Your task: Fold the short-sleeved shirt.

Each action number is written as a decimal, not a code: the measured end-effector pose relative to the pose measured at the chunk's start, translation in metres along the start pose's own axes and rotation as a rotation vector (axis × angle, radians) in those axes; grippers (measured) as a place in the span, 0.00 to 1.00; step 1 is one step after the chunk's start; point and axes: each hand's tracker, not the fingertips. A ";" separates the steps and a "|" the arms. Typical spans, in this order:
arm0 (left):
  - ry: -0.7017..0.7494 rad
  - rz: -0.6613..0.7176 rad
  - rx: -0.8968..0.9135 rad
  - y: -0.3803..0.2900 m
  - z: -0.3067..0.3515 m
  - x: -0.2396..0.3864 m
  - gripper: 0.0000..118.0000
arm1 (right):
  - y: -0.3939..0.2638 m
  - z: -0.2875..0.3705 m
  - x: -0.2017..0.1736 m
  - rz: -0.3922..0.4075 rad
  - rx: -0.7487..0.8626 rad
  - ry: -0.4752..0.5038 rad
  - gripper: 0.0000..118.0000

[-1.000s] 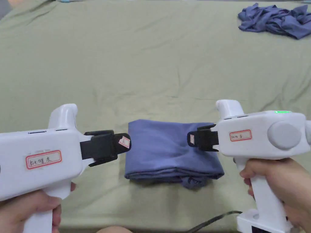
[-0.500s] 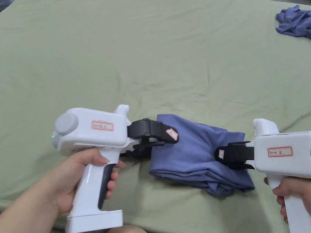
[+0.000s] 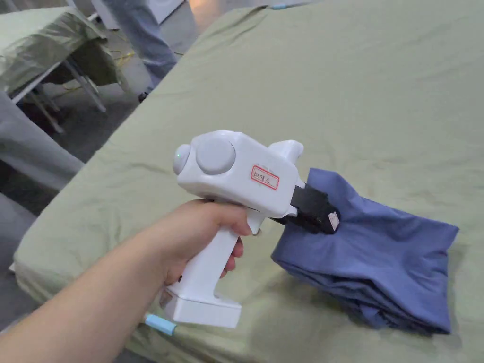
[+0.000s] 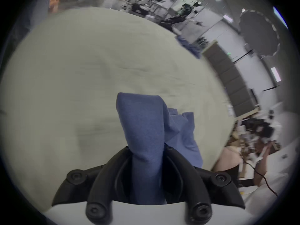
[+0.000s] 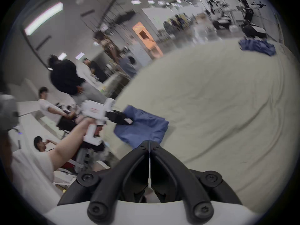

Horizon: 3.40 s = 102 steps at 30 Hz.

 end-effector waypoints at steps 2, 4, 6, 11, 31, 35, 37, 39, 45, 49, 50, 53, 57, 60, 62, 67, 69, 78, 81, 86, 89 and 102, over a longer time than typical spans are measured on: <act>0.166 -0.005 -0.032 0.005 0.034 -0.041 0.20 | 0.001 0.022 -0.018 0.023 0.057 0.068 0.03; 0.365 0.002 -0.060 0.007 0.061 -0.086 0.20 | 0.003 0.040 -0.032 0.063 0.132 0.073 0.03; 0.559 0.048 -0.092 0.007 0.083 -0.131 0.20 | 0.004 0.052 -0.041 0.085 0.193 0.043 0.03; 0.874 0.078 -0.200 -0.007 0.098 -0.211 0.19 | 0.006 0.065 -0.049 0.102 0.246 -0.024 0.03; 0.770 -0.179 0.835 -0.133 0.144 0.071 0.03 | -0.022 0.110 -0.093 0.375 0.343 -0.326 0.03; 0.576 -0.143 1.035 -0.162 0.136 0.158 0.00 | -0.035 0.133 -0.104 0.409 0.415 -0.371 0.03; 0.531 -0.143 1.074 -0.167 0.133 0.191 0.00 | -0.041 0.147 -0.111 0.448 0.463 -0.425 0.03; 0.447 -0.155 1.068 -0.162 0.133 0.214 0.00 | -0.045 0.162 -0.115 0.478 0.509 -0.445 0.03; 0.416 -0.206 1.134 -0.179 0.161 0.259 0.00 | -0.065 0.171 -0.131 0.463 0.630 -0.528 0.03; 0.432 -0.215 1.168 -0.208 0.178 0.277 0.00 | -0.093 0.194 -0.129 0.413 0.665 -0.571 0.03; 0.432 -0.209 1.172 -0.216 0.180 0.279 0.00 | -0.101 0.197 -0.130 0.415 0.662 -0.574 0.03; 0.432 -0.190 1.164 -0.238 0.181 0.282 0.00 | -0.123 0.203 -0.129 0.410 0.650 -0.610 0.03; 0.446 -0.168 1.171 -0.270 0.179 0.283 0.00 | -0.151 0.205 -0.133 0.407 0.661 -0.653 0.03; 0.464 -0.162 1.168 -0.294 0.172 0.284 0.00 | -0.169 0.200 -0.131 0.395 0.670 -0.701 0.03; 0.479 -0.159 1.158 -0.307 0.162 0.286 0.00 | -0.180 0.193 -0.129 0.405 0.664 -0.771 0.03; 0.506 -0.148 1.123 -0.323 0.130 0.276 0.00 | -0.201 0.175 -0.116 0.367 0.644 -0.796 0.03; 0.507 -0.142 1.111 -0.323 0.120 0.276 0.00 | -0.207 0.170 -0.111 0.350 0.639 -0.807 0.03; 0.515 -0.149 1.096 -0.322 0.092 0.282 0.00 | -0.219 0.148 -0.107 0.366 0.637 -0.862 0.03; 0.507 -0.151 1.121 -0.325 0.092 0.286 0.00 | -0.223 0.143 -0.109 0.379 0.644 -0.876 0.03; 0.495 -0.163 1.127 -0.324 0.091 0.292 0.13 | -0.225 0.138 -0.106 0.379 0.658 -0.894 0.32; 0.475 -0.174 1.118 -0.322 0.089 0.296 0.78 | -0.225 0.136 -0.104 0.368 0.633 -0.888 0.83; 0.510 -0.192 1.181 -0.320 0.068 0.312 1.00 | -0.231 0.112 -0.099 0.367 0.699 -1.002 1.00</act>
